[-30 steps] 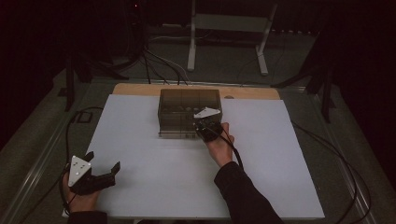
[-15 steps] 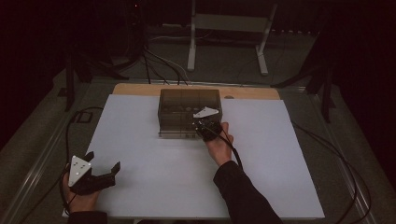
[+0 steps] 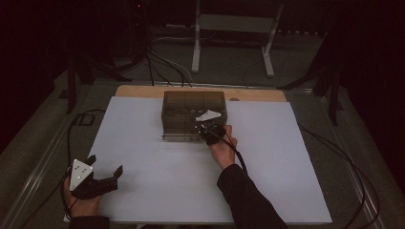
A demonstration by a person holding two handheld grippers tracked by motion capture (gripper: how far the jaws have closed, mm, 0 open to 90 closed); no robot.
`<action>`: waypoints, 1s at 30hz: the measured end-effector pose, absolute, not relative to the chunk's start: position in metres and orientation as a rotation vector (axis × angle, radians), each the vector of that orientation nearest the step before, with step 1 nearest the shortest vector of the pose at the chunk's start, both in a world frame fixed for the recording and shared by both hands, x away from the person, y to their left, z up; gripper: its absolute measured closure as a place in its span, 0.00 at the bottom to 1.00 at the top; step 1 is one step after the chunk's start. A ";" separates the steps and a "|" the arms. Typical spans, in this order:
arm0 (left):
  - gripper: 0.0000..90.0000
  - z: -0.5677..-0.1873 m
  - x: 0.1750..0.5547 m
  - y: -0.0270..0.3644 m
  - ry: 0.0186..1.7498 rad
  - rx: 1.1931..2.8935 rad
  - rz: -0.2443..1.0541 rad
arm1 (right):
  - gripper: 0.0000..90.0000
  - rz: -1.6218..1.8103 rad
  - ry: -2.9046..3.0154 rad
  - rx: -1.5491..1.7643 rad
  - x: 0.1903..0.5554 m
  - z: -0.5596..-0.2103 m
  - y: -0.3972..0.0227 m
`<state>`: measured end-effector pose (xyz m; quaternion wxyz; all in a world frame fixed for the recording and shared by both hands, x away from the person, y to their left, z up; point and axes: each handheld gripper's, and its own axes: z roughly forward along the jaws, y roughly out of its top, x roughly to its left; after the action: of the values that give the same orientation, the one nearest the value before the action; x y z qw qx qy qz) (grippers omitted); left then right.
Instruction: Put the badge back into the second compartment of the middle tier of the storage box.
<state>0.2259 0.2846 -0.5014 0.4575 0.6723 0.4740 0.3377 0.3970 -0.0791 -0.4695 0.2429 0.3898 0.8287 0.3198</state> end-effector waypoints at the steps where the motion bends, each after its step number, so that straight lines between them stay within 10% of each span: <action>1: 0.01 -0.501 0.226 0.285 1.169 1.657 0.832 | 0.97 0.871 2.267 1.064 0.397 -0.470 -0.079; 24: 0.01 -0.502 0.226 0.285 1.173 1.657 0.829 | 0.91 0.970 2.288 1.113 0.402 -0.472 -0.076; 30: 0.01 -0.502 0.226 0.285 1.174 1.657 0.830 | 0.68 1.031 2.288 1.113 0.401 -0.470 -0.076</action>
<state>0.2264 0.2852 -0.5024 0.4564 0.6721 0.4762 0.3365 0.4010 -0.0755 -0.4698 0.1969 0.3973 0.8172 0.3681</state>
